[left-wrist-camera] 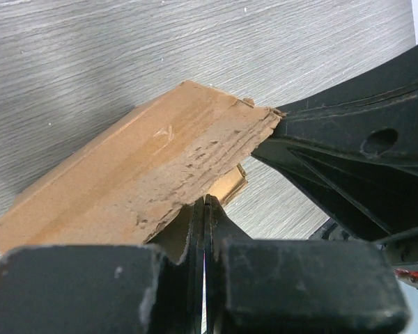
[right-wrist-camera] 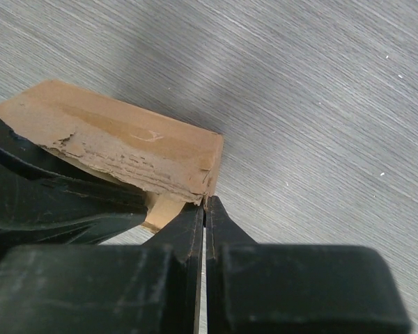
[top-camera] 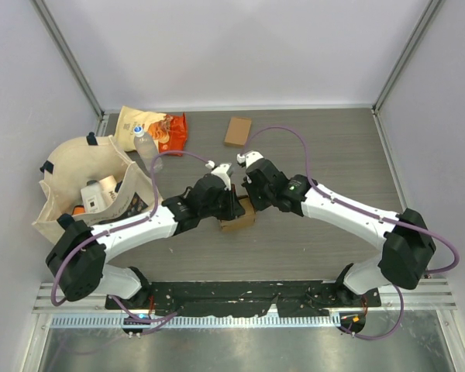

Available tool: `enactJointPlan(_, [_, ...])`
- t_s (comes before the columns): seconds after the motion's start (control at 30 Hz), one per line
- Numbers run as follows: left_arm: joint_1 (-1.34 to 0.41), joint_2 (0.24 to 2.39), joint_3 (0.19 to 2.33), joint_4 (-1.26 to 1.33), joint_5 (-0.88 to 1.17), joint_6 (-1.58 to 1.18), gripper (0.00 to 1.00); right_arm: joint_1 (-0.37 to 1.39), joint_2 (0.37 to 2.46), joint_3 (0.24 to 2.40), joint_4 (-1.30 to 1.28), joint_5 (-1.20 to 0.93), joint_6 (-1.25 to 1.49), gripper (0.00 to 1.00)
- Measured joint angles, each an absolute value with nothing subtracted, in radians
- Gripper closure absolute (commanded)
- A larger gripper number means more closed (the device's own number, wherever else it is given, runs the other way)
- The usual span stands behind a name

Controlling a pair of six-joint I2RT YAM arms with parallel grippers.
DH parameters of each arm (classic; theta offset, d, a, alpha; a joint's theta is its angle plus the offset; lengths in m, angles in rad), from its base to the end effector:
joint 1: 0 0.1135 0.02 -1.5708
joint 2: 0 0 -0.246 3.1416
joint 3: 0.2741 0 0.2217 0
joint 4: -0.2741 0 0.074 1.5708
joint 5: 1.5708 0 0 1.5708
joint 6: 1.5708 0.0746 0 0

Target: Fold the paper box

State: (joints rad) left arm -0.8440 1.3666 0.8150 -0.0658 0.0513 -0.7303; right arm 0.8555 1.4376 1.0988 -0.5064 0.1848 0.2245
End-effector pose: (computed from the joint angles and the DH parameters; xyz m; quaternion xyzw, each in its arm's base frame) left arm 0.1994 -0.2300 0.2077 0.0622 0.8861 -0.3410 0.3076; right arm 0.2113 0.2223 0.2328 -0.2577 0.8951 0.1077 0.3474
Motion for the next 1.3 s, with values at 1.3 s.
enactJointPlan(1.3, [-0.844, 1.394, 0.83, -0.064, 0.012, -0.733, 1.0, 0.848, 1.487, 1.177, -0.6, 0.142, 0.296, 0.99])
